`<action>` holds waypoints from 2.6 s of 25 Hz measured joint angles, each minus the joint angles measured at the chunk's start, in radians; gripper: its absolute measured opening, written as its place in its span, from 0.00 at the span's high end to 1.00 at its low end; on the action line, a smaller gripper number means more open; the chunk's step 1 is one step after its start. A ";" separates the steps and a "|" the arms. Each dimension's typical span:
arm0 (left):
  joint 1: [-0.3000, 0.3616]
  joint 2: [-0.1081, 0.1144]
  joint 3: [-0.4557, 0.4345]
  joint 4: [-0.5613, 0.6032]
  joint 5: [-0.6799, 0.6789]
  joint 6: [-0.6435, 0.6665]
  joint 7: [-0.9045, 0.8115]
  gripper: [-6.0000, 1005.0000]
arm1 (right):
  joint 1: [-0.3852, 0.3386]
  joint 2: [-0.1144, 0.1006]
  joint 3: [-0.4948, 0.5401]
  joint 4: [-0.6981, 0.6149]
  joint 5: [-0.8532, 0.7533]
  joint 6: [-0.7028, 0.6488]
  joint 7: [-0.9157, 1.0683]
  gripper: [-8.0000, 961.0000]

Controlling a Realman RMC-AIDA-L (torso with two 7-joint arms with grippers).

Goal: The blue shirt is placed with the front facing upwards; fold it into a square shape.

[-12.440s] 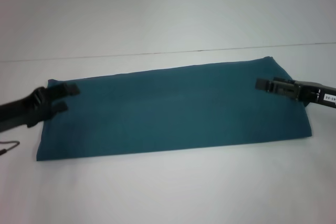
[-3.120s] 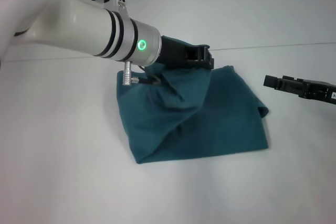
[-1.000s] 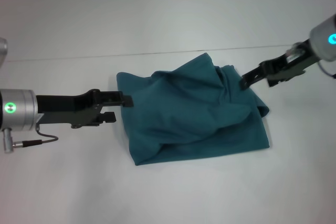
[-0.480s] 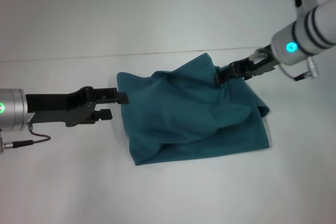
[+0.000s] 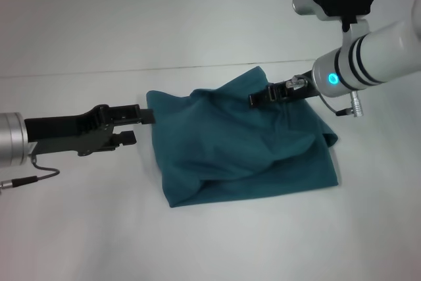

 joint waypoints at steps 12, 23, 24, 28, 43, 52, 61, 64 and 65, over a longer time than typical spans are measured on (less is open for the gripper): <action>-0.001 -0.003 0.000 -0.001 -0.014 -0.007 0.012 0.25 | 0.028 0.013 -0.039 0.125 0.054 0.175 -0.054 0.05; -0.002 -0.008 0.000 -0.002 -0.014 -0.029 0.013 0.25 | 0.047 0.014 -0.058 0.210 0.160 0.255 -0.153 0.05; -0.002 -0.009 0.000 -0.002 -0.014 -0.029 0.013 0.25 | 0.047 0.013 -0.059 0.214 0.159 0.262 -0.154 0.05; -0.002 -0.009 0.000 -0.002 -0.014 -0.028 0.014 0.25 | 0.045 0.011 -0.087 0.216 0.156 0.274 -0.155 0.11; 0.007 -0.008 -0.008 -0.002 -0.037 -0.031 0.016 0.25 | 0.040 0.006 -0.105 0.209 0.151 0.251 -0.143 0.47; 0.019 -0.005 -0.026 -0.002 -0.038 -0.028 0.023 0.25 | 0.029 0.006 -0.098 0.167 0.157 0.200 -0.142 0.72; 0.022 -0.003 -0.051 -0.002 -0.039 -0.025 0.031 0.25 | -0.063 -0.004 -0.092 -0.051 0.154 0.043 -0.079 0.98; 0.022 -0.003 -0.051 -0.002 -0.040 -0.025 0.032 0.25 | -0.067 -0.014 -0.092 -0.058 0.153 0.023 -0.067 0.98; 0.022 -0.004 -0.051 -0.002 -0.040 -0.025 0.032 0.25 | -0.067 -0.017 -0.092 -0.056 0.154 0.024 -0.065 0.98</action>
